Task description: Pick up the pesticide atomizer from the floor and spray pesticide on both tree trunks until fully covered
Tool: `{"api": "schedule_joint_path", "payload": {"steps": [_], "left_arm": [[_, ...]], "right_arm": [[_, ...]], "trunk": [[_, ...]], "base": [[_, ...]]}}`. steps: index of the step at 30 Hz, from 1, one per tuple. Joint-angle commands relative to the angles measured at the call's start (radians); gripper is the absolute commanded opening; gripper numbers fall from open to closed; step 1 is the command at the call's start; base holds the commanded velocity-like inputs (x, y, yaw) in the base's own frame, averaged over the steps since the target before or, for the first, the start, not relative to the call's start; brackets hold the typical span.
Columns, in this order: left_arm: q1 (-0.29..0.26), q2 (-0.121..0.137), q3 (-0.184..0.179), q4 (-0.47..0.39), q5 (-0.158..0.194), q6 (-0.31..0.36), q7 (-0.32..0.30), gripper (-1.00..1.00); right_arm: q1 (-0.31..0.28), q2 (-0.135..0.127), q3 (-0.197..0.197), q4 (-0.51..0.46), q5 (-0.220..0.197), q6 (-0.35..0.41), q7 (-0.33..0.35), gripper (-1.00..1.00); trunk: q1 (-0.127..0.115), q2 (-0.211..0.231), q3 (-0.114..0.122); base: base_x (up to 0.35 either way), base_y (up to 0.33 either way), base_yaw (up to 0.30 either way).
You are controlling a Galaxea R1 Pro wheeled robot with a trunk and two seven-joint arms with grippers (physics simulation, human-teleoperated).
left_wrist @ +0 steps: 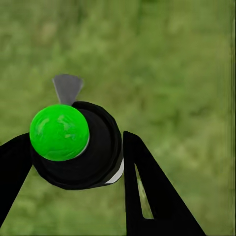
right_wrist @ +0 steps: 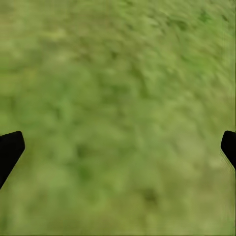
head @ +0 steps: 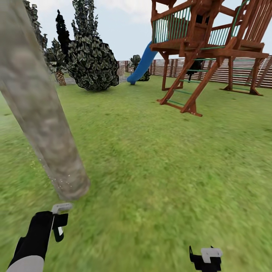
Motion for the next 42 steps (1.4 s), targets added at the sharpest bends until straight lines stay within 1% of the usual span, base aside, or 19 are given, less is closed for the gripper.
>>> {"api": "schedule_joint_path", "payload": {"steps": [1,5,8,30,38,40,42], "left_arm": [[0.0,0.0,0.0,0.0,0.0,0.0,0.0,-1.0],[0.0,0.0,0.0,0.0,0.0,0.0,0.0,-1.0],[0.0,0.0,0.0,0.0,0.0,0.0,0.0,-1.0],[0.0,0.0,0.0,0.0,0.0,0.0,0.0,-1.0],[0.0,0.0,0.001,0.0,0.0,0.0,0.001,-1.0],[0.0,-0.003,-0.001,0.0,0.001,0.0,0.002,-1.0],[-0.001,-0.005,-0.007,0.0,0.016,0.0,0.001,-1.0]], "right_arm": [[0.0,0.0,0.0,0.0,0.0,0.0,0.0,1.0],[0.0,0.0,0.0,0.0,0.0,0.0,0.0,1.0],[0.0,0.0,0.0,0.0,0.0,0.0,-0.001,1.0],[0.0,0.0,0.0,0.0,0.0,0.0,0.0,1.0],[0.0,0.0,0.0,0.0,0.0,0.0,-0.001,1.0],[0.0,0.0,0.0,0.0,0.0,0.0,0.0,1.0],[0.0,0.0,0.0,0.0,0.0,0.0,0.0,1.0]], "trunk": [[0.0,0.0,0.0],[0.0,0.0,0.0],[0.0,0.0,0.0],[0.0,0.0,0.0],[0.0,0.0,0.0],[0.0,0.0,0.0],[0.0,0.0,0.0]], "base": [[0.218,-0.195,0.004],[0.186,-0.219,0.002],[0.165,-0.232,0.162],[0.105,-0.263,0.275],[0.0,-0.261,0.277],[-0.058,-0.093,0.277],[-0.015,-0.024,0.277]]}}
